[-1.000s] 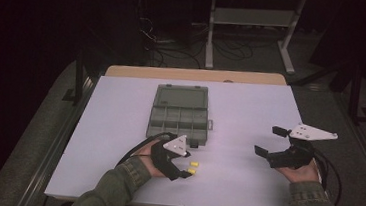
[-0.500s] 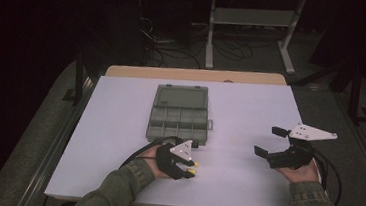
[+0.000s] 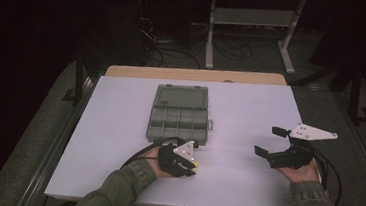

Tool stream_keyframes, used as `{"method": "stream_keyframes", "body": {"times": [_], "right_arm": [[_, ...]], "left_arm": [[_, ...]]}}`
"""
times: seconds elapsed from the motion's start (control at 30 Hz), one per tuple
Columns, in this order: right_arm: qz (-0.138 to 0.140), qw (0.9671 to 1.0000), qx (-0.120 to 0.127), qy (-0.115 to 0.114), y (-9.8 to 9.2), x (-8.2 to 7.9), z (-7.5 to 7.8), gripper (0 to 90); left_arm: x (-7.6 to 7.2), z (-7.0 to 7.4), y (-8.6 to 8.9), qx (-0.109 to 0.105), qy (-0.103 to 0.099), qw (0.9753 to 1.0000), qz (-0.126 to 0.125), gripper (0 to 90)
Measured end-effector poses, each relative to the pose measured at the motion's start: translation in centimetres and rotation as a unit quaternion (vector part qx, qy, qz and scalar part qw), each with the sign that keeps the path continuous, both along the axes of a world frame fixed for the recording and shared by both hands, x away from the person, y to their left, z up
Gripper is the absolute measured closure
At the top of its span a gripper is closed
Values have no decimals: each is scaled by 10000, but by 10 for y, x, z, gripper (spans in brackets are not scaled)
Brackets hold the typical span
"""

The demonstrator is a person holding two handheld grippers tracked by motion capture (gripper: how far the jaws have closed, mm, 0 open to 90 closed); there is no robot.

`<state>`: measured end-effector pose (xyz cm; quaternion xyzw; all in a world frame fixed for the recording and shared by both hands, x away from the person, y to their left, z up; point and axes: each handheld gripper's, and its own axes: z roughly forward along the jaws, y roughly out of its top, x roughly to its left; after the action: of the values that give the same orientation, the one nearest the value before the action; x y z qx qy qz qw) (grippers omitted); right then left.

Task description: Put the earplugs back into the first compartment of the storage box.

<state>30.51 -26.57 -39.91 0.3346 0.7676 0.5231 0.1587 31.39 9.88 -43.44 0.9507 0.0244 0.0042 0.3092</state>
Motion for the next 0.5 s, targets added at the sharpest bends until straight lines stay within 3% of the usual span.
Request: {"method": "stream_keyframes", "body": {"times": [0.5], "right_arm": [[-15,10000,7,-10,-1,0,0,0]], "left_arm": [[-1,12,-4,-70,10,10000,-10,800]]}}
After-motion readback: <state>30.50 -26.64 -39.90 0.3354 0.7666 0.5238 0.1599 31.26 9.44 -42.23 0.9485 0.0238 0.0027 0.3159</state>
